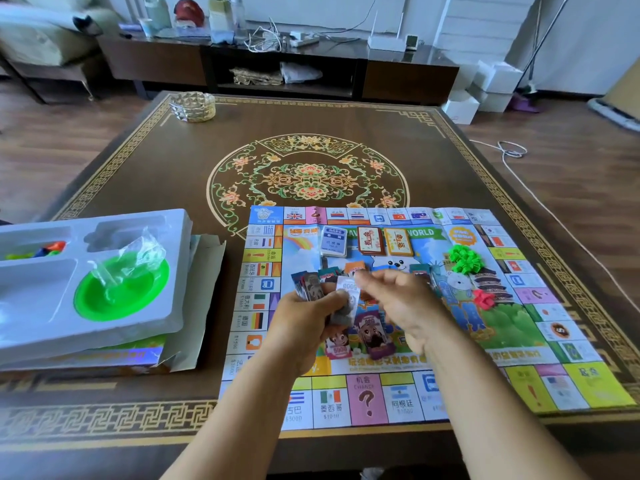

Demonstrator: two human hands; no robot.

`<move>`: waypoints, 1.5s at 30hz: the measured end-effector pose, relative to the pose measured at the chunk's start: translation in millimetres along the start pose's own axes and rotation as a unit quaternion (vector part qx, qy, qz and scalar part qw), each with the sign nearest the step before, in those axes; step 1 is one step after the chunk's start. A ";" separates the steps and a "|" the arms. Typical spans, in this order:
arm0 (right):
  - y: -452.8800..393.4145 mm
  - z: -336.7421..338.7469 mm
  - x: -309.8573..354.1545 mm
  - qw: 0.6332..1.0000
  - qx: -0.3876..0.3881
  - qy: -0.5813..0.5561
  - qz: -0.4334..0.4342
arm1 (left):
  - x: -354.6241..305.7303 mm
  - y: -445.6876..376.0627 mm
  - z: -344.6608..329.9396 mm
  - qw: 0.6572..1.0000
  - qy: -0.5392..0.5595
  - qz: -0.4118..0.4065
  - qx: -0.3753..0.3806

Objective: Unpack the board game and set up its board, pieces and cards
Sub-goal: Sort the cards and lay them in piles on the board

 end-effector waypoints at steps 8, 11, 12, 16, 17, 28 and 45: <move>29.0 11.7 -24.2 0.996 -0.047 -0.069 0.002 | 1.9 24.9 -8.0 0.995 0.049 0.043 0.074; 35.2 15.2 -20.2 0.997 -0.018 -0.074 0.014 | 1.3 32.1 -8.8 0.996 0.016 0.043 0.075; 37.3 16.0 -18.8 0.997 -0.011 -0.075 0.018 | 0.8 34.1 -10.2 0.996 0.006 0.041 0.074; 40.0 15.5 -16.5 0.997 -0.007 -0.073 0.029 | 0.3 37.4 -15.7 0.997 0.000 0.041 0.058; 41.3 15.2 -17.0 0.997 -0.007 -0.072 0.029 | 0.9 38.4 -17.1 0.998 -0.002 0.042 0.057; 40.7 19.7 -28.6 0.993 -0.023 -0.119 -0.004 | 4.9 41.4 -22.4 0.995 0.015 0.071 0.073; 42.1 20.9 -21.8 0.978 -0.105 -0.135 0.116 | 7.2 36.8 -16.4 0.994 0.021 0.080 0.078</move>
Point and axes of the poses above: each hand's wrist, its own y-axis away from the middle knuckle, its own z-axis out of the back of the hand, x = y × z, the point moved 2 cm from there along -y, towards the middle knuckle, and after that the axes turned 3 degrees about -z, right-handed, at the moved point
